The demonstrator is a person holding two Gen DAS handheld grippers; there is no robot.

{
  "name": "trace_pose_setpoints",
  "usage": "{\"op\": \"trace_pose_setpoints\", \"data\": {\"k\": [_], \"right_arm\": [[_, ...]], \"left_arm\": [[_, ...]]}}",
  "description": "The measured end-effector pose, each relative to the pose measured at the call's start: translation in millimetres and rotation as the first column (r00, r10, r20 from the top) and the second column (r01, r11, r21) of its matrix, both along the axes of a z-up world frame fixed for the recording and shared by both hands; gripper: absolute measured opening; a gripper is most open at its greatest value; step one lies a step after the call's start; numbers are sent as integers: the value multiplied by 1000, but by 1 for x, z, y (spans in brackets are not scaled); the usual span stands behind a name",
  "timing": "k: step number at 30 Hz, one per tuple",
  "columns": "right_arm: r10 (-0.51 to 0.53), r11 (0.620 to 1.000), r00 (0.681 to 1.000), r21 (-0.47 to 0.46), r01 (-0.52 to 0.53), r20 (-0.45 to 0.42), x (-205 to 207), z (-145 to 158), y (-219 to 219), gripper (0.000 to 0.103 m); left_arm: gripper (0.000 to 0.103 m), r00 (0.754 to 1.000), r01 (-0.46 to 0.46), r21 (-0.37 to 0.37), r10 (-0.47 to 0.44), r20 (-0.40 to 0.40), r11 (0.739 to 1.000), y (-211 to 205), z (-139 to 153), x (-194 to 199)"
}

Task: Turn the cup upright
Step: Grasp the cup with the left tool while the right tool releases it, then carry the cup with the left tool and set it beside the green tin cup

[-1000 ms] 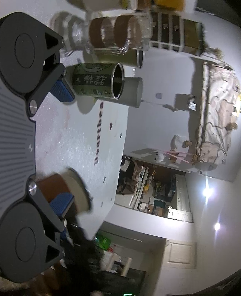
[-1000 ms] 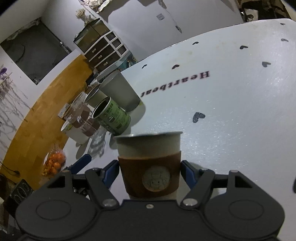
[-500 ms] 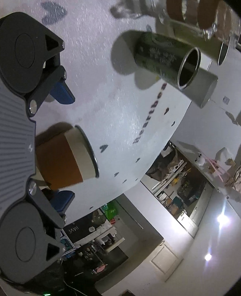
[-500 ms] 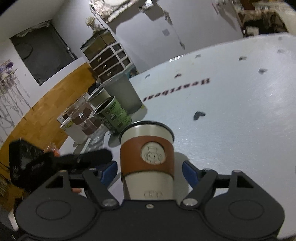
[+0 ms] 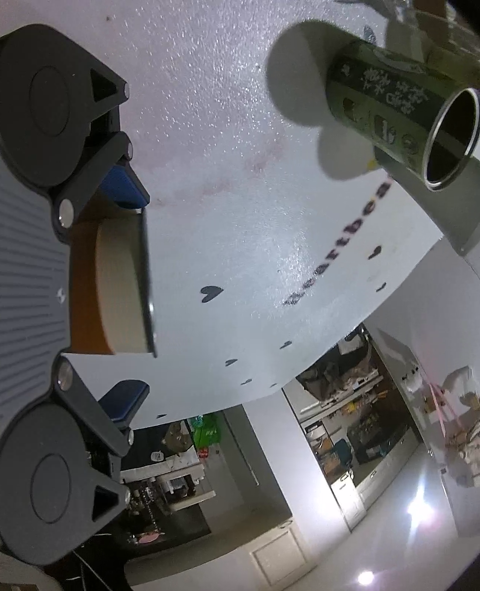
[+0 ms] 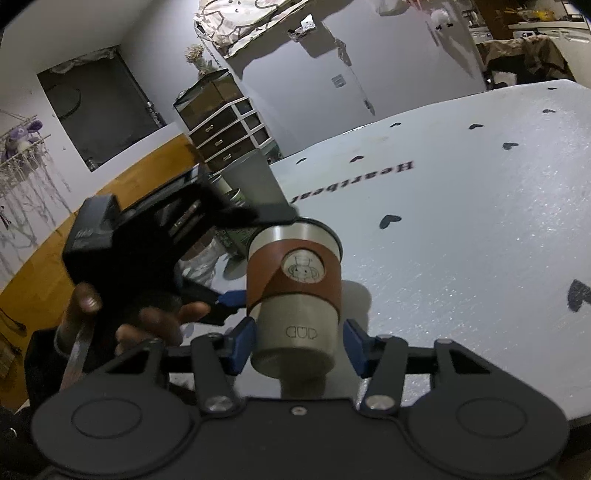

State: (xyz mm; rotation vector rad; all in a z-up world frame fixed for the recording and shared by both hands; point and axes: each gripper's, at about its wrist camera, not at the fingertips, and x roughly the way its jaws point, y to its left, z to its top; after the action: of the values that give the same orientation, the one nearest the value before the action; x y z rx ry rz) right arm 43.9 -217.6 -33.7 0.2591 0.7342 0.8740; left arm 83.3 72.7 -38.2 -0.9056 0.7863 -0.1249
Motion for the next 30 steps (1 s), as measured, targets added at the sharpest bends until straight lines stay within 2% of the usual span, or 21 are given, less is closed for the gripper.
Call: {"op": "trace_pose_setpoints", "data": {"k": [4,5,10,13,16,19,23,26,30], "right_arm": [[2,1000,1000,-3,-2,4,-2,0,0,53],[2,1000,1000,-4,-2,4,-2,0,0,53],[1,1000,1000,-8,-1,12,-3,1,2,52],[4,1000,1000,1,-4,15,-3,2,1,51],[-10,1000,1000,12,10,27,-3,3,-2,51],[-23,1000,999,14,23,35,-2,4,-3,53],[-45,999,998,-7,46,44,-1,3,0,54],[-55,998,997,-24,57,57,-1,4,1,55],[-70,996,994,-49,74,81,-2,6,2,56]], "left_arm": [[89,1000,-2,29,1,8,1000,-4,-1,1],[83,1000,1,43,-1,11,999,-5,-1,1],[82,999,9,91,-14,49,996,-5,2,-4],[82,990,-5,220,-26,136,975,-13,17,-14],[82,974,-60,389,-33,226,919,-23,36,-22],[82,955,-119,501,-38,293,857,-29,48,-21],[82,930,-221,592,-14,366,775,-29,58,-5],[82,922,-289,646,23,387,707,-24,59,15],[82,918,-340,729,39,396,595,-22,59,33]]}}
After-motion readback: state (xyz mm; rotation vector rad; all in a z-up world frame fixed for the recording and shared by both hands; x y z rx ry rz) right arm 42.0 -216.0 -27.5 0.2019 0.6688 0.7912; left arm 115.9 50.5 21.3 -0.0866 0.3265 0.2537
